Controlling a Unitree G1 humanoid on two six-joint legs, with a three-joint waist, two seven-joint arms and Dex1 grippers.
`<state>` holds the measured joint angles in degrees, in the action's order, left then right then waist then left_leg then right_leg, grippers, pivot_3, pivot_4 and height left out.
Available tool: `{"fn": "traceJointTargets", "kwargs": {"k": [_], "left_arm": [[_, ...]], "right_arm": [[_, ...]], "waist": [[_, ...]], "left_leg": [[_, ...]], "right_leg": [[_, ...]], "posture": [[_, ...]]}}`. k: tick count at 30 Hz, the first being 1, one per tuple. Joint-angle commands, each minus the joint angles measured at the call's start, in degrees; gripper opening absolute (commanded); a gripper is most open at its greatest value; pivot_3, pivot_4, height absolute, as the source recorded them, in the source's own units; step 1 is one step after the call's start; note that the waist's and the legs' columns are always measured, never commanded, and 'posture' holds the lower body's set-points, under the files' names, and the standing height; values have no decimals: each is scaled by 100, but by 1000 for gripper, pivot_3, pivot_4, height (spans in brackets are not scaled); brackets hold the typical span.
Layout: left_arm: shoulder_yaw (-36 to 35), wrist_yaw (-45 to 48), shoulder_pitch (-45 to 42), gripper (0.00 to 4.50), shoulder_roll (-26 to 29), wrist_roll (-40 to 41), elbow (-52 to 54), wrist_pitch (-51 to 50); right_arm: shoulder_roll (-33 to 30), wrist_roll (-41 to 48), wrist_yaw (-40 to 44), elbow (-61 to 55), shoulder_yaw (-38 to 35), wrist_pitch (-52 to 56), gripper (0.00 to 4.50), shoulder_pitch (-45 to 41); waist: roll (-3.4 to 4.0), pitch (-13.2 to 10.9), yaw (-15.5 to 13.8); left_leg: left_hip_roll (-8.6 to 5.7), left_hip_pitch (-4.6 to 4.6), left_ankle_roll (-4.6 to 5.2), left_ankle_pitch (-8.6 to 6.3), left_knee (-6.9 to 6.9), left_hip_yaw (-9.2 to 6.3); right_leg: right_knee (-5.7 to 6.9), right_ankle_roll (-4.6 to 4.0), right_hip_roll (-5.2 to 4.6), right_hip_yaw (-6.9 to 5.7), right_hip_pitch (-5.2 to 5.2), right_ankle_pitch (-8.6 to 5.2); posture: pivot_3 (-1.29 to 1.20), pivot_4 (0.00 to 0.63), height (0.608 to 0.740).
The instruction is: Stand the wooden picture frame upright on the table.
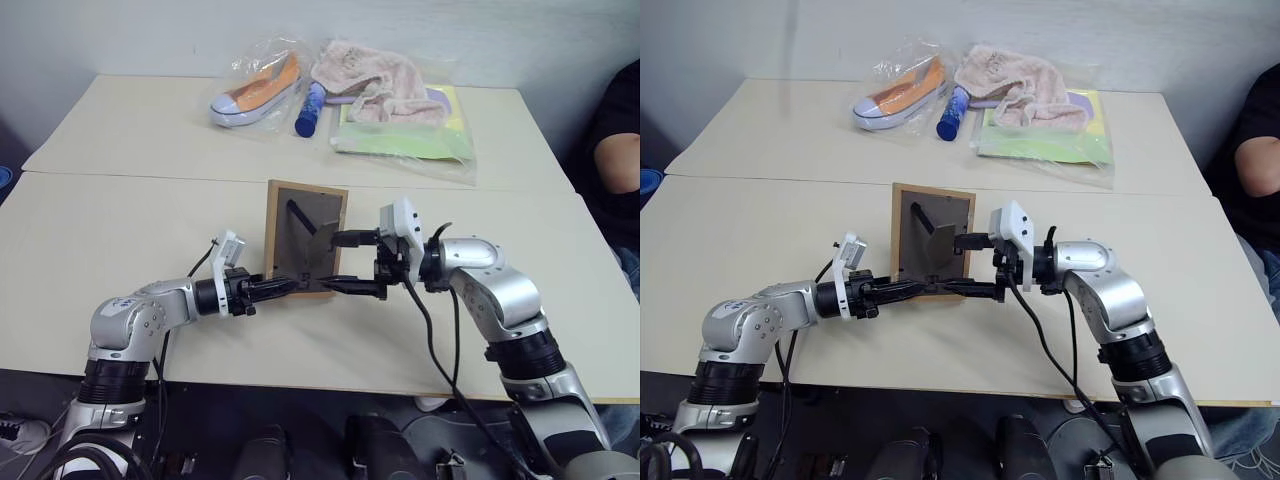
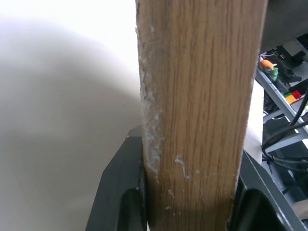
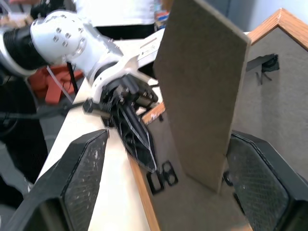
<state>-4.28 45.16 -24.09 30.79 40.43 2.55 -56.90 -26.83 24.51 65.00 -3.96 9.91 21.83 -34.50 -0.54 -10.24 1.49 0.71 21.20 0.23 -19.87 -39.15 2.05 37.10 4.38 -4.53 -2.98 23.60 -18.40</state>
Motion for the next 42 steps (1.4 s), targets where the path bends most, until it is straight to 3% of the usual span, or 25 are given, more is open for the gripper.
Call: {"fn": "traceJointTargets", "kwargs": {"k": [1,3,5,7,12,17,22,24,27,30,33,34,38,39,42], "left_arm": [[-314,-39,-118,1286,129,331,87,-435],[-517,-177,-357,1286,277,777,73,-1476],[-802,-222,-692,1286,436,1233,-130,-2869],[-760,-300,-903,1286,774,1974,-541,-3499],[-406,-901,-1031,1286,1261,3658,-1400,-3560],[-307,-2073,-951,1286,1124,4917,-1639,-3560],[193,-3424,-599,1286,1218,6805,-1367,-2973],[336,-3724,-471,1286,1233,7206,-1182,-2675],[350,-3856,-372,1286,1171,7257,-987,-2461],[309,-3846,-267,1286,1227,7257,-806,-2368],[288,-3817,-229,1286,1276,7257,-733,-2323],[296,-3814,-220,1286,1289,7257,-710,-2316],[243,-3866,-194,1286,1297,7257,-550,-2206],[144,-3848,-179,2000,1331,7257,-406,-2127],[-217,-3921,-37,2876,1549,7257,-86,-1865]], "right_arm": [[-185,61,211,-38,-288,-388,3768,75],[-246,-101,170,163,-614,-1195,3768,121],[-370,-508,276,544,-779,-2569,3768,128],[-546,-965,538,1055,-772,-4158,3768,101],[-601,-2203,123,2470,-543,-7143,3768,-284],[-217,-3529,-1274,3394,-518,-8514,3768,-613],[-24,-4585,-2514,3813,-440,-9051,3768,-751],[84,-4848,-2901,3905,-325,-9034,3768,-781],[248,-5208,-3529,4009,-230,-9016,3768,-818],[231,-5539,-4098,4107,-175,-8990,3215,-831],[146,-5627,-4430,4217,-72,-9021,2247,-860],[131,-5629,-4512,4259,-41,-9027,2114,-874],[50,-5748,-4916,4397,57,-9047,2034,-998],[25,-5741,-4993,4425,61,-9055,2033,-1043],[-39,-5585,-5091,4478,81,-9074,1455,-1119]], "waist": [[0,0,0],[-5,-3,-1],[-8,-5,4],[-8,-5,5],[-6,-6,54],[-6,-7,48],[-6,-7,37],[-6,-7,38],[-6,-6,39],[-6,-6,47],[-6,-6,48],[-6,-6,48],[-6,-6,49],[-6,-6,51],[-6,-6,53]], "left_leg": [[0,0,0,0,0,0],[0,0,0,0,0,0],[0,2,0,0,-1,-1],[-2,2,0,0,-1,1],[2,-10,-3,1,3,4],[6,-10,-10,5,-3,1],[5,-8,-10,5,-6,1],[5,-9,-10,6,-6,1],[6,-10,-13,7,-8,0],[5,-10,-14,8,-8,1],[4,-10,-14,8,-8,1],[4,-10,-14,8,-8,1],[4,-11,-14,9,-8,1],[4,-10,-14,9,-8,1],[5,-9,-14,9,-8,2]], "right_leg": [[0,0,0,0,0,0],[1,0,0,0,0,0],[2,0,1,0,0,0],[2,1,2,1,0,0],[1,1,2,9,-1,0],[9,0,1,8,1,0],[9,1,0,9,1,0],[10,0,-1,10,2,0],[14,0,0,9,1,0],[18,-2,2,9,1,-2],[17,-2,3,9,1,-2],[17,-2,4,9,1,-2],[17,-3,5,9,1,-2],[16,-3,5,9,1,-2],[13,-3,5,9,0,-2]], "posture": [[0,150,740],[0,150,740],[0,150,740],[0,150,740],[0,150,740],[0,150,740],[0,150,740],[0,150,740],[0,150,740],[0,150,740],[0,150,740],[0,150,740],[0,150,740],[0,150,740],[0,150,740]]}}
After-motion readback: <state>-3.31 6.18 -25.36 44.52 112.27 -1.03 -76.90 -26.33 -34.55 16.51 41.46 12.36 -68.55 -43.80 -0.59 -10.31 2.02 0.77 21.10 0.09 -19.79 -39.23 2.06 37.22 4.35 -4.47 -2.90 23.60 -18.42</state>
